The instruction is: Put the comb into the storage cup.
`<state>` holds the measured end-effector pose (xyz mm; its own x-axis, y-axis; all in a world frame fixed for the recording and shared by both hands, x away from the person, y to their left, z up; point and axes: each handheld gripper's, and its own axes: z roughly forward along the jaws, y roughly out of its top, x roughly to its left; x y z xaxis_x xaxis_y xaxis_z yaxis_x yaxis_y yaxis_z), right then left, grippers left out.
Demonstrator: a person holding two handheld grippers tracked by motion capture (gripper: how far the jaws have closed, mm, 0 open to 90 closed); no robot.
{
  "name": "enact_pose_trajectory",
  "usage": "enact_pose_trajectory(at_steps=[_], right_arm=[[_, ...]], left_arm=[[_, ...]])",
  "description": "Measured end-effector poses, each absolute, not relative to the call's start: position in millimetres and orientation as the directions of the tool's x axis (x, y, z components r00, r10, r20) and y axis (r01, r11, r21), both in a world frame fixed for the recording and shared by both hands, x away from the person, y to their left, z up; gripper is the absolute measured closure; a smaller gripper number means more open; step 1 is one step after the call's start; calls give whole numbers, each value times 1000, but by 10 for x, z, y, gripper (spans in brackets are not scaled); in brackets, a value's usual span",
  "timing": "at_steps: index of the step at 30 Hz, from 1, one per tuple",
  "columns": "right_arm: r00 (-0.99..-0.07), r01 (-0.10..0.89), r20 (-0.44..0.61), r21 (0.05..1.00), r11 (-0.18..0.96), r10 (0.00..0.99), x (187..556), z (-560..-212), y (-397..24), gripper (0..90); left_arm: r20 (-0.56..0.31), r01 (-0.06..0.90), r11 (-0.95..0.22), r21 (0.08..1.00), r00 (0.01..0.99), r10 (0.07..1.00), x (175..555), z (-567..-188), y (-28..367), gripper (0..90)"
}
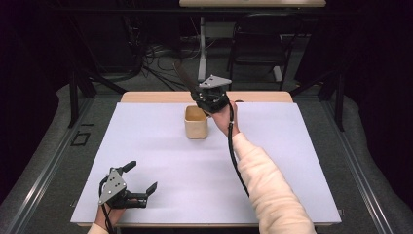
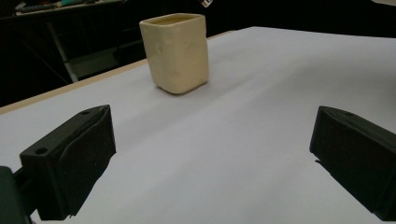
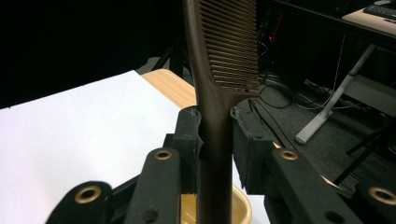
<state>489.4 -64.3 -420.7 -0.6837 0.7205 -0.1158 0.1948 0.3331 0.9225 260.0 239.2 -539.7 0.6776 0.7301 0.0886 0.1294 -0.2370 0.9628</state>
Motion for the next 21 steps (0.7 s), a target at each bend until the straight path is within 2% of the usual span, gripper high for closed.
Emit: enact_pose_trajectory(at_steps=[21], right_arm=[[-688, 170, -110, 937, 306, 718, 4977, -4281, -456, 726]], left_arm=[[88, 130, -238, 963, 680, 728, 2599, -5399, 2395, 3]])
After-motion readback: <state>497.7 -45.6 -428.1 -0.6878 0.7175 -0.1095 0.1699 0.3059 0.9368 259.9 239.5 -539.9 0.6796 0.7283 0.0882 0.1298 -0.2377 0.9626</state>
